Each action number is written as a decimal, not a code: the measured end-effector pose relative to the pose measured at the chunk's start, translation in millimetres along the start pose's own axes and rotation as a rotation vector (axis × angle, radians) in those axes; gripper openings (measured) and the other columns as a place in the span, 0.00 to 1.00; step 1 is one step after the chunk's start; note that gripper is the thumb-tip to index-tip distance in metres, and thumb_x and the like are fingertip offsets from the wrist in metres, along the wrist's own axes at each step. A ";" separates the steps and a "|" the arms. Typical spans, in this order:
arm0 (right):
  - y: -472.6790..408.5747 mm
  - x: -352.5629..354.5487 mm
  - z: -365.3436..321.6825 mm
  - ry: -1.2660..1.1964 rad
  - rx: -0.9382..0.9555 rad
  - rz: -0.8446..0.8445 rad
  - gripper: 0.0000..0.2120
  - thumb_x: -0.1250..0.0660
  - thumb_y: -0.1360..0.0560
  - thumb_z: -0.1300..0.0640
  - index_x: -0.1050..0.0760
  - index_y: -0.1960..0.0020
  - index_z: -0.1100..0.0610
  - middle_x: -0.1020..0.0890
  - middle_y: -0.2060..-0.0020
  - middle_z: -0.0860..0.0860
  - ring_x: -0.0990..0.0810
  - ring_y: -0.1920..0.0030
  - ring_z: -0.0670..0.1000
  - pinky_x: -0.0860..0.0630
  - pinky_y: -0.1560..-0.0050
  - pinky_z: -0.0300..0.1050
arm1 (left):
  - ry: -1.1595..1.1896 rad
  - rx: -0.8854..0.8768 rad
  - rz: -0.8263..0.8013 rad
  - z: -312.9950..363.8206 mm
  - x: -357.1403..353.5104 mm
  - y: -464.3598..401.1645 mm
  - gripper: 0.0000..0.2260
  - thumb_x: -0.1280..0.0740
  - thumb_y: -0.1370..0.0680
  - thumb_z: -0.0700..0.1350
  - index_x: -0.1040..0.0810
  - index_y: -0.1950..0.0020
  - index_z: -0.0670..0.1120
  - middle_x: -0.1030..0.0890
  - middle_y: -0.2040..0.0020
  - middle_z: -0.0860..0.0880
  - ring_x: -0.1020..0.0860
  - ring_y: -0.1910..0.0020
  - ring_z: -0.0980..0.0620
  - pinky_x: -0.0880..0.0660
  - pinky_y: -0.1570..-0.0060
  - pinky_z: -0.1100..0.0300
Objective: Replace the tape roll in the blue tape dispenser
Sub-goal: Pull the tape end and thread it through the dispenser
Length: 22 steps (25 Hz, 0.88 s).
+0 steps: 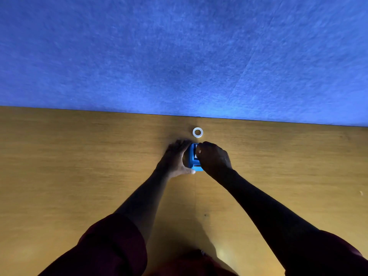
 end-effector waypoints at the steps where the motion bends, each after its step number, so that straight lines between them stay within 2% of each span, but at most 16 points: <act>1: 1.3 -0.6 0.2 0.002 0.001 0.005 0.04 0.33 0.22 0.55 0.23 0.49 0.54 0.19 0.57 0.50 0.19 0.59 0.51 0.28 0.66 0.43 | 0.001 -0.004 -0.001 -0.1 -0.5 -0.2 0.49 0.18 0.38 0.57 0.40 0.23 0.54 0.35 0.25 0.48 0.36 0.27 0.46 0.33 0.27 0.46; 7: 7.7 2.7 -1.3 0.010 0.028 0.071 0.03 0.31 0.24 0.56 0.23 0.51 0.54 0.20 0.59 0.48 0.25 0.65 0.47 0.43 0.73 0.35 | 0.002 -0.022 0.001 1.2 1.0 -0.9 0.48 0.18 0.38 0.57 0.39 0.24 0.54 0.34 0.27 0.49 0.34 0.29 0.47 0.31 0.29 0.47; 11: 16.5 2.3 -3.3 0.022 0.036 0.091 0.05 0.27 0.26 0.58 0.22 0.52 0.55 0.19 0.60 0.49 0.27 0.67 0.45 0.45 0.74 0.33 | -0.006 -0.033 0.006 1.4 0.7 -0.6 0.48 0.18 0.38 0.57 0.39 0.24 0.53 0.34 0.27 0.48 0.34 0.28 0.47 0.32 0.28 0.47; 15: 26.8 1.2 -5.1 0.017 0.041 0.091 0.07 0.26 0.29 0.63 0.22 0.53 0.56 0.19 0.61 0.50 0.21 0.65 0.49 0.39 0.72 0.36 | -0.007 -0.051 0.012 1.0 1.3 -0.9 0.47 0.18 0.38 0.57 0.38 0.24 0.53 0.33 0.28 0.49 0.33 0.29 0.47 0.32 0.29 0.48; 17: 30.4 0.0 -4.3 0.019 0.041 0.090 0.08 0.26 0.29 0.64 0.22 0.53 0.56 0.19 0.61 0.50 0.22 0.65 0.48 0.41 0.72 0.35 | -0.008 -0.059 0.018 1.1 1.3 -0.8 0.47 0.18 0.38 0.57 0.38 0.25 0.53 0.33 0.28 0.49 0.33 0.30 0.47 0.32 0.29 0.48; 20: 34.1 -0.5 -0.4 -0.042 0.016 0.112 0.05 0.28 0.26 0.62 0.22 0.52 0.56 0.20 0.61 0.49 0.27 0.66 0.45 0.43 0.72 0.31 | -0.012 -0.057 0.018 1.2 0.2 -0.6 0.48 0.18 0.37 0.57 0.40 0.24 0.53 0.34 0.27 0.48 0.33 0.28 0.47 0.32 0.29 0.48; 22: 35.9 -1.1 1.8 -0.086 0.002 0.131 0.02 0.31 0.23 0.60 0.23 0.53 0.55 0.20 0.61 0.48 0.26 0.66 0.45 0.42 0.72 0.32 | -0.012 -0.050 0.013 0.1 -0.7 -0.9 0.48 0.18 0.37 0.57 0.40 0.23 0.53 0.34 0.26 0.48 0.34 0.28 0.46 0.33 0.28 0.48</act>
Point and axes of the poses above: each hand's wrist, its own y-axis away from the middle knuckle, its own x-axis out of the back of the hand, z = x × y, the point moved 6 cm from there along -y, towards the middle knuckle
